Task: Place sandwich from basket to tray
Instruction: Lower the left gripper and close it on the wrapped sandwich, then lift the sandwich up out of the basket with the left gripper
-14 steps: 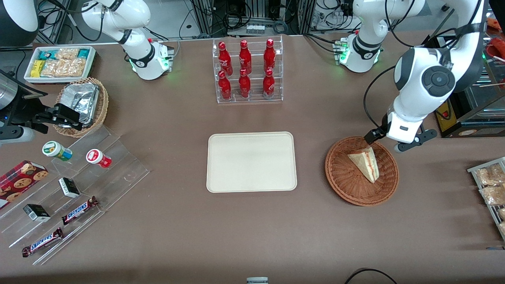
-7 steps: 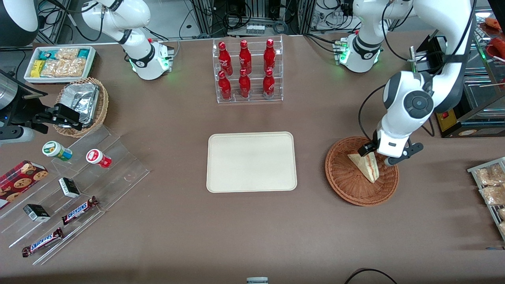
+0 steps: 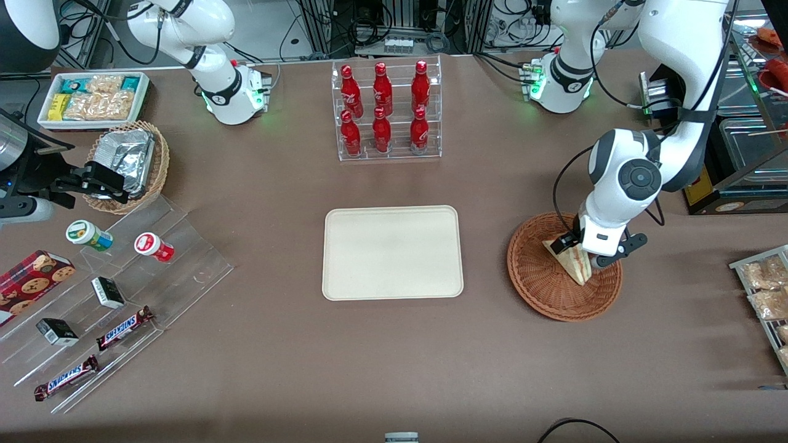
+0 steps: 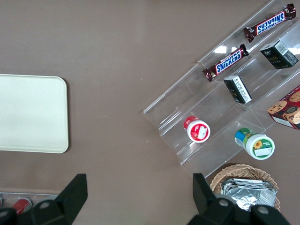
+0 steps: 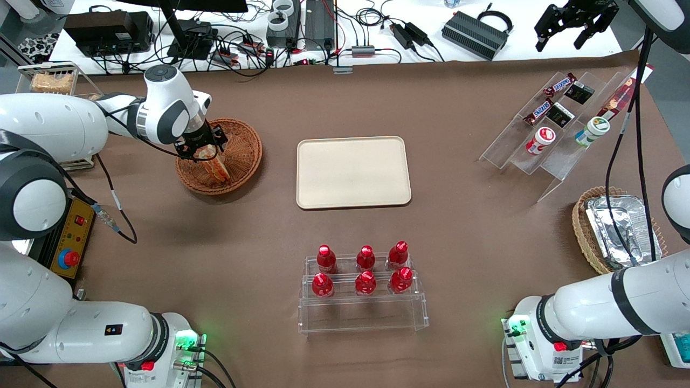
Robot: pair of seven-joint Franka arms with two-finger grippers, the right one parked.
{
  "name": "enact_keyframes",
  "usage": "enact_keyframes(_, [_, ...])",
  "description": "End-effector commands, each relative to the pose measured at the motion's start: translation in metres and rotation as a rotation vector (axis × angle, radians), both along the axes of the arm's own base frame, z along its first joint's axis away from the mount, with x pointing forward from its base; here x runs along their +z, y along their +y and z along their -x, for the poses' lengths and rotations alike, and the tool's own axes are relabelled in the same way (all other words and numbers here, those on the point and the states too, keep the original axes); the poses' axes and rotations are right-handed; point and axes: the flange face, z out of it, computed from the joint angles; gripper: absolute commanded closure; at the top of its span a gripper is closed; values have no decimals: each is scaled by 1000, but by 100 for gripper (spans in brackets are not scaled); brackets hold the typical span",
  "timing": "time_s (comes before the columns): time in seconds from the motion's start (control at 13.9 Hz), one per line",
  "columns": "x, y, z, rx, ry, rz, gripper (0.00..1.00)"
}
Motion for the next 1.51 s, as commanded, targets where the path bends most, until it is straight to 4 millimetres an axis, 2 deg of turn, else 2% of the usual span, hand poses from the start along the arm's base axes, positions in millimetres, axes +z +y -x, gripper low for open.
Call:
enact_keyframes(0.0, [-2,0,2,6,-17,-10,75])
enact_keyframes(0.07, [-2,1,3,9,-14,-11,93])
enact_keyframes(0.14, [-1,2,3,6,-13,-13,100])
enact_keyframes(0.29, [4,2,4,0,-3,-19,100])
enact_keyframes(0.5, [31,4,7,-9,31,-44,100])
enact_keyframes(0.65, [59,2,5,-36,61,-66,100])
enact_keyframes(0.94, [133,2,-8,-132,126,-92,100])
enact_keyframes(1.15, [170,-22,-13,-266,137,-79,100])
enact_keyframes(1.3, [178,-51,-8,-406,132,-71,100])
enact_keyframes(1.44, [176,-78,-2,-509,142,-67,100])
